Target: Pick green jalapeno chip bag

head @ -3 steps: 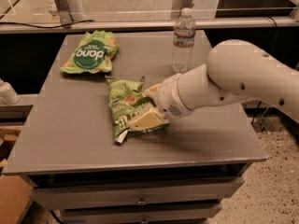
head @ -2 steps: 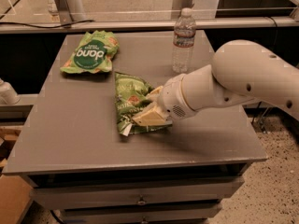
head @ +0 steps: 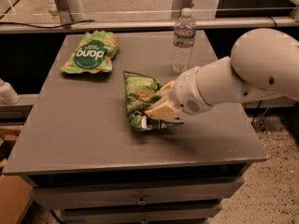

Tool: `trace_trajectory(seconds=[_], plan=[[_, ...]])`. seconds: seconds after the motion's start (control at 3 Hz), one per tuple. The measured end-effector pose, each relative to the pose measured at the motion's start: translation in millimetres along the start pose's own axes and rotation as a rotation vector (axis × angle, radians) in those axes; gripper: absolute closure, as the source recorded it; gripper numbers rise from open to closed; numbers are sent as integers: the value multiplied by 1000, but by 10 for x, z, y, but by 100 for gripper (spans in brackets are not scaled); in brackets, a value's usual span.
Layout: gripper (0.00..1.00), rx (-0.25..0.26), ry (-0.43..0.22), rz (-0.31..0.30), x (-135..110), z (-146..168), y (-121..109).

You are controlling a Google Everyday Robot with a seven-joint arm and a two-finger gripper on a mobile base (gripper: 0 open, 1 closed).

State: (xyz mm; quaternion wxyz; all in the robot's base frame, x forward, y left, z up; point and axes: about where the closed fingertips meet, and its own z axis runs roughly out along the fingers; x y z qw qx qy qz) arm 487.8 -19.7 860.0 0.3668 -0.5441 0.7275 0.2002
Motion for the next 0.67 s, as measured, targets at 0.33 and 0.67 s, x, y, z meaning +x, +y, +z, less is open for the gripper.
trace_trajectory(seconds=[0.33,0.67], plan=[[100,34,-22,-16,-161,-549,-117],[100,34,-22,-17,-162,-549,-117]])
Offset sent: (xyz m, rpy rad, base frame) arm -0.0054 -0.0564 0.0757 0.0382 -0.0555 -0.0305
